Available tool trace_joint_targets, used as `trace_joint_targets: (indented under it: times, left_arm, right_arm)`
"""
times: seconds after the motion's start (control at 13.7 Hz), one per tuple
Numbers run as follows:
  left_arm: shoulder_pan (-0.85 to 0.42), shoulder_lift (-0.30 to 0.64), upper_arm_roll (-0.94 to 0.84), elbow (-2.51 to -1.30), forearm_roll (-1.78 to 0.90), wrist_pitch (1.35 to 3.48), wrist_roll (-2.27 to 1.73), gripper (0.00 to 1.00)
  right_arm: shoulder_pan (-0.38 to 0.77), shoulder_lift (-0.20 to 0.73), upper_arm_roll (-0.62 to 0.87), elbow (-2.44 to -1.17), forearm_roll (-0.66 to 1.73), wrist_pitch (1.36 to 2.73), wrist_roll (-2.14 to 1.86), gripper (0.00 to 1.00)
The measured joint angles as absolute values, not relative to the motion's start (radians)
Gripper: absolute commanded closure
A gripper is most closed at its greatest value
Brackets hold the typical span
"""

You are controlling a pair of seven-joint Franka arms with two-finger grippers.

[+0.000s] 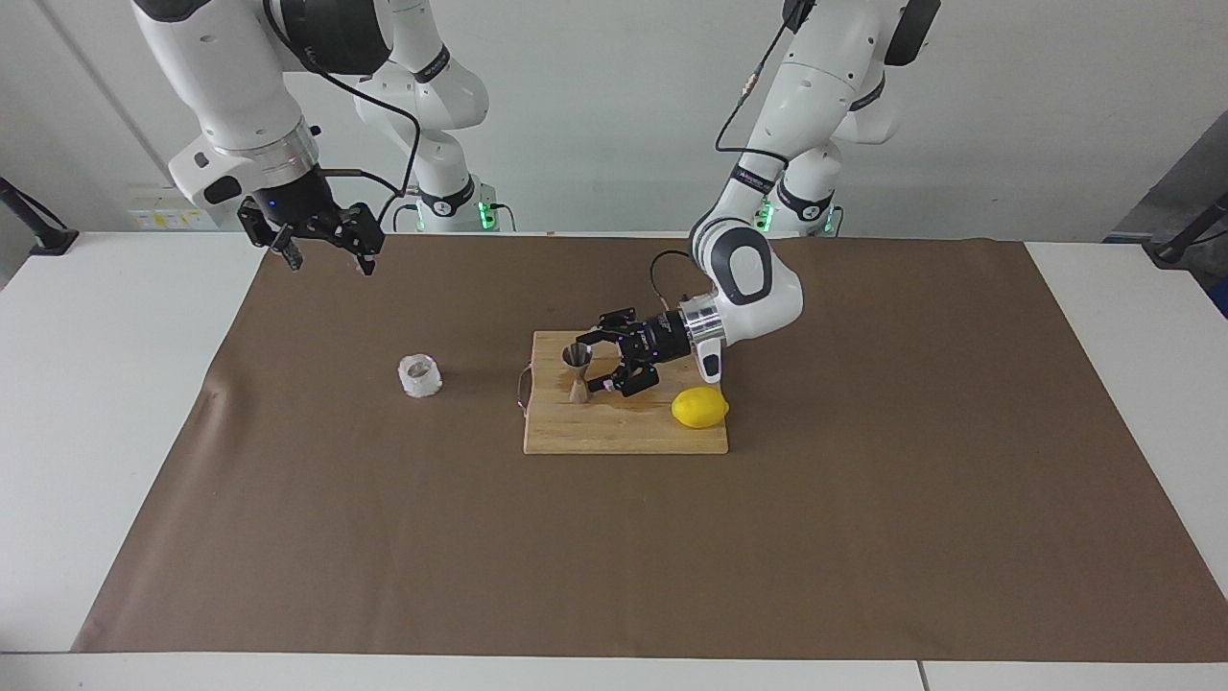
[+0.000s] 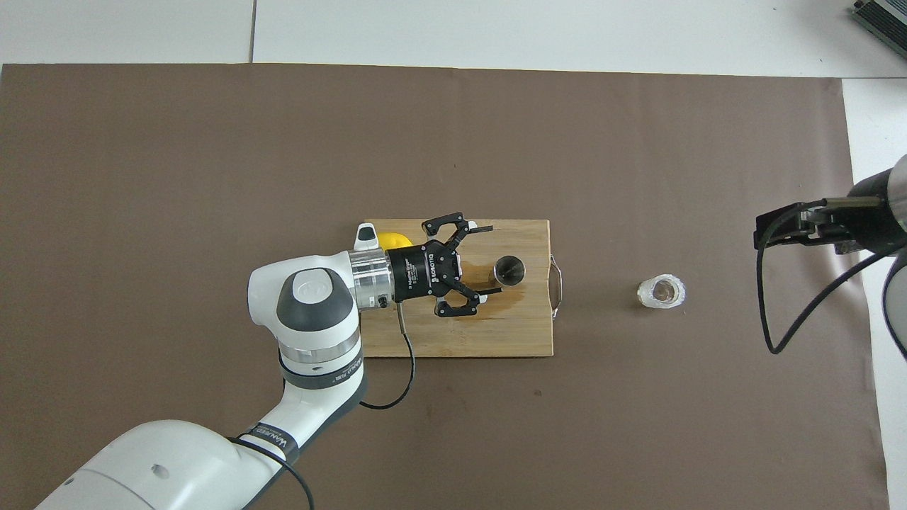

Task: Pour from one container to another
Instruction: 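Lower the steel cup onto the board and open the left gripper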

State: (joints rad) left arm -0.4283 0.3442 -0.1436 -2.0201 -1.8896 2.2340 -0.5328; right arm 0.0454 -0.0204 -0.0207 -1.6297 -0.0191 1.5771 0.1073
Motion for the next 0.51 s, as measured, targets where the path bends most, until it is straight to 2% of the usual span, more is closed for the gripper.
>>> trace_joint_targets:
  times: [0.51]
  left_arm:
    - [-0.278, 0.312, -0.135, -2.002, -1.447, 2.057, -0.602, 0.0]
  right_arm:
    - [0.038, -0.02, -0.021, -1.63, -0.019, 1.572, 0.097, 0.0]
